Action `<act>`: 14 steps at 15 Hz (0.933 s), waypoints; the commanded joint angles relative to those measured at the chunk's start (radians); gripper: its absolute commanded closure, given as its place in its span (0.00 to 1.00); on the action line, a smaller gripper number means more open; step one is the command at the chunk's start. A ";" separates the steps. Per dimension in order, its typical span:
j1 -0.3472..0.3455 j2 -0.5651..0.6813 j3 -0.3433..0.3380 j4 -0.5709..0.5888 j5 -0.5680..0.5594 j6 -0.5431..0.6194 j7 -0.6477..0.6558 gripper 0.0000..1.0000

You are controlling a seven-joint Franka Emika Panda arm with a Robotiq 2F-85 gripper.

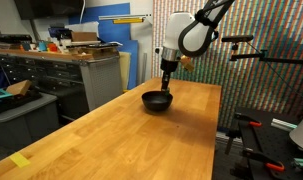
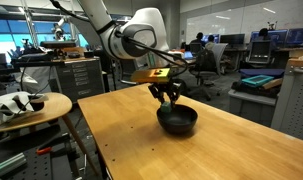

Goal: Put the block in the bowl

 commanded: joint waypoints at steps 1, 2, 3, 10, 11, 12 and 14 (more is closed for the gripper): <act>0.035 0.070 0.001 0.073 -0.028 0.002 0.067 0.83; 0.045 0.090 -0.003 0.085 -0.031 0.009 0.079 0.83; 0.055 0.118 -0.012 0.098 -0.040 0.031 0.094 0.83; 0.106 0.301 -0.077 0.210 -0.083 0.120 0.171 0.83; 0.108 0.318 -0.083 0.226 -0.080 0.121 0.175 0.83; 0.110 0.330 -0.089 0.237 -0.079 0.121 0.174 0.72; 0.112 0.338 -0.096 0.254 -0.077 0.105 0.174 0.32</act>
